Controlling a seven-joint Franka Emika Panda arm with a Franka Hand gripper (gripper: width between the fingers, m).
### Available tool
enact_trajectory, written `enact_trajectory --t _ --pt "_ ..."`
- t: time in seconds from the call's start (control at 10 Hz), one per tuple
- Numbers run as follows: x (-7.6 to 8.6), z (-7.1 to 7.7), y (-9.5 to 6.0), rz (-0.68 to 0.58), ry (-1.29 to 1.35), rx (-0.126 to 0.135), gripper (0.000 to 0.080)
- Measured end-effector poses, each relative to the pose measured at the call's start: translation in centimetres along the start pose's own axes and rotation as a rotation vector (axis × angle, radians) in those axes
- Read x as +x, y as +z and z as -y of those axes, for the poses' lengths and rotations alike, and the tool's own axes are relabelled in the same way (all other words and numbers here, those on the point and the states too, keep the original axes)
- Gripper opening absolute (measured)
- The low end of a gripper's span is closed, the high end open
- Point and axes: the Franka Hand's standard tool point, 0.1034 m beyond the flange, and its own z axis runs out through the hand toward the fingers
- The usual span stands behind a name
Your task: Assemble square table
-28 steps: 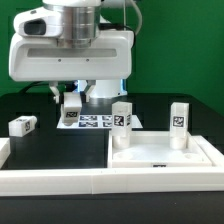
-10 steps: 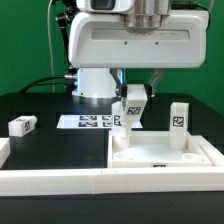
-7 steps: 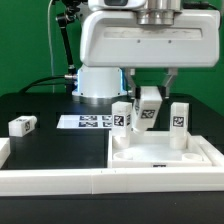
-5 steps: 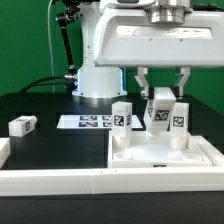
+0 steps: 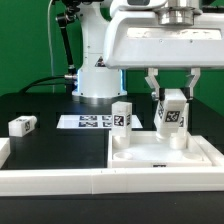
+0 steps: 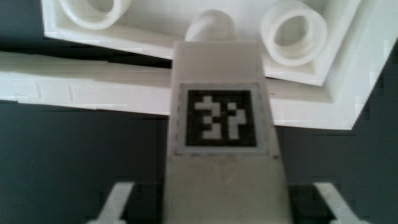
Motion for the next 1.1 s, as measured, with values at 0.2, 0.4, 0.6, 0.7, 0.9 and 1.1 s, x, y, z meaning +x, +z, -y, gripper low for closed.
enact_trajectory --t 0.2,0.4,0.6,0.7,0.9,1.1 --pt "-0.1 0.5 0.1 0.003 0.051 0.017 0.0291" --pt "0.2 1.8 -0.1 0.006 0.08 0.041 0.0291" --pt "0.4 1.8 -0.2 0.003 0.107 0.053 0.0291" --pt "0.4 1.7 -0.1 -0.029 0.106 0.047 0.0291" --pt "0.9 1.6 -0.2 -0.077 0.107 0.041 0.0291" --pt "-0.4 2.8 0.3 -0.142 0.107 0.038 0.0291"
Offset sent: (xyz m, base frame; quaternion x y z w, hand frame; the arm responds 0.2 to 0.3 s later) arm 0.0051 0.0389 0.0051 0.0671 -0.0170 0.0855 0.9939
